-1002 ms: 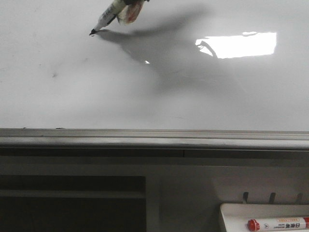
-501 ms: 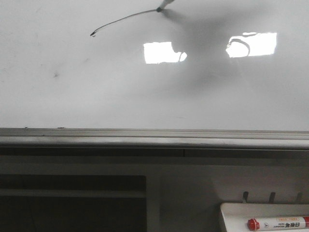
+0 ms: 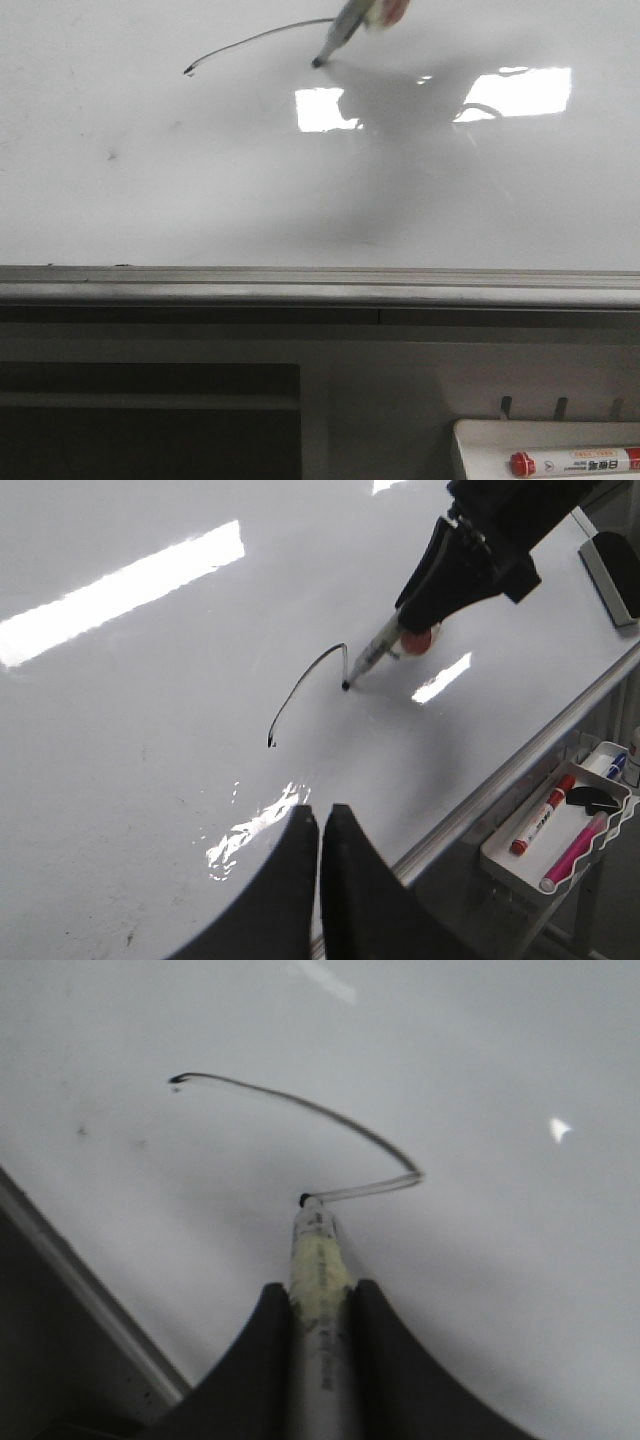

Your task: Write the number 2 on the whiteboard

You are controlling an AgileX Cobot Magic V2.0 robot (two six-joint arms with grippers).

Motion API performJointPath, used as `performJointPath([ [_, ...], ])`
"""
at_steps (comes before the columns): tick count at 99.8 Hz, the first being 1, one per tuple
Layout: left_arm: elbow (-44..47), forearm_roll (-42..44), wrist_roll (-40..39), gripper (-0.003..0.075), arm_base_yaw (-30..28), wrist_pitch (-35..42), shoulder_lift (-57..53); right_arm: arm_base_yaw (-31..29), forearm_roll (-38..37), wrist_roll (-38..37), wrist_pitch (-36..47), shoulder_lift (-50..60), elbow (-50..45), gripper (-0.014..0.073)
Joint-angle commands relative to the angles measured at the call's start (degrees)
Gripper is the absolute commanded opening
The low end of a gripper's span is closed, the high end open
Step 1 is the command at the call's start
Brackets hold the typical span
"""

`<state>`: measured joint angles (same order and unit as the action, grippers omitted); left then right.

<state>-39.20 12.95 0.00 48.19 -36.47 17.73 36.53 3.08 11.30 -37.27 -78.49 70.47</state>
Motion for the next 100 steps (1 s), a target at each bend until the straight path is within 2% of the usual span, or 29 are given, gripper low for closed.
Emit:
performJointPath([
  [1,-1.3,-0.4,-0.7,-0.0020,0.4,4.4,0.6,1.5,-3.4,-2.6,0.6,-2.6,0.6,-0.0060],
  [23,-1.3,-0.4,-0.7,-0.0020,0.4,4.4,0.6,4.6,-3.5,-5.4,4.3,-8.5,0.6,-0.0060],
  [51,-1.3,-0.4,-0.7,-0.0020,0.4,4.4,0.6,4.0,-3.6,-6.5,4.6,-8.9,0.7,-0.0060],
  [84,-1.3,-0.4,-0.7,-0.0020,0.4,4.4,0.6,-2.4,-4.9,-9.6,0.0,-4.0,0.6,-0.0060],
  [100,-1.3,-0.4,-0.7,-0.0020,0.4,4.4,0.6,-5.6,-13.6,-15.9,-4.5,-0.6,0.6,-0.0060],
])
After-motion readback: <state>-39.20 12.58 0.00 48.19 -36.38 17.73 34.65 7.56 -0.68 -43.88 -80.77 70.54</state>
